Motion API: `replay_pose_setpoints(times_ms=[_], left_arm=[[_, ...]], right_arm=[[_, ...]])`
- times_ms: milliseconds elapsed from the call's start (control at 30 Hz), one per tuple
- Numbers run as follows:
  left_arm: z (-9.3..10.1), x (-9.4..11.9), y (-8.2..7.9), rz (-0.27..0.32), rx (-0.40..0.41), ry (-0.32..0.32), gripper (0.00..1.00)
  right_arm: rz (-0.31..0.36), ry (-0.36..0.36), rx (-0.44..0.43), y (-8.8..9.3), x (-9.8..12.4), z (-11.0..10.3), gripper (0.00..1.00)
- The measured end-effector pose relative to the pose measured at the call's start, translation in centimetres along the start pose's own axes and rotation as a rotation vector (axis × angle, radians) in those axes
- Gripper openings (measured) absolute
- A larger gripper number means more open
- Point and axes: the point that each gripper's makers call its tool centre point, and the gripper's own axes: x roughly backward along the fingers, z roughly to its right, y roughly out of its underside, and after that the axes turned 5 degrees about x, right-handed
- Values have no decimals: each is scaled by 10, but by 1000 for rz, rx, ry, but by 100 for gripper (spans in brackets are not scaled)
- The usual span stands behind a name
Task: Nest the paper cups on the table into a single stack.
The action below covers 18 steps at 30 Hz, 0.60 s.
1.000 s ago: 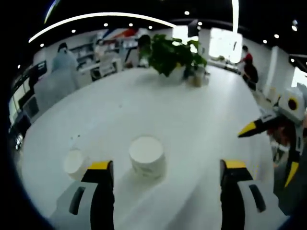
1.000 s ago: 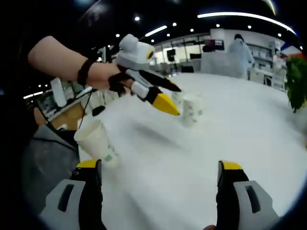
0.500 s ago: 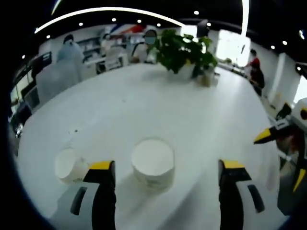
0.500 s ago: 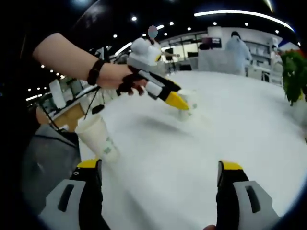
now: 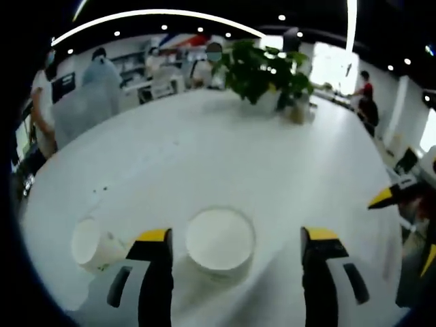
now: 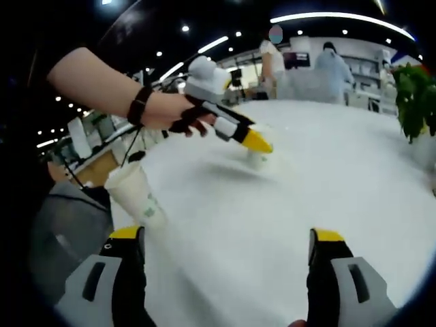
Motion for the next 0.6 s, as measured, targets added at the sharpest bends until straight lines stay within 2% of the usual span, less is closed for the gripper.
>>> replay_pose_setpoints(times_ms=[133, 333, 533, 600], left_arm=[[-4, -1, 1, -4, 14, -11, 72], [-7, -2, 2, -13, 25, -9, 62], [-8, -3, 6, -31, 29, -6, 50], [-7, -3, 7, -34, 22, 1, 43]], right_arm=[[3, -1, -5, 0, -1, 0, 98], [3, 3, -9, 2, 0, 0, 98], [3, 11, -19, 4, 1, 2, 98], [7, 11, -23, 3, 1, 2, 98]])
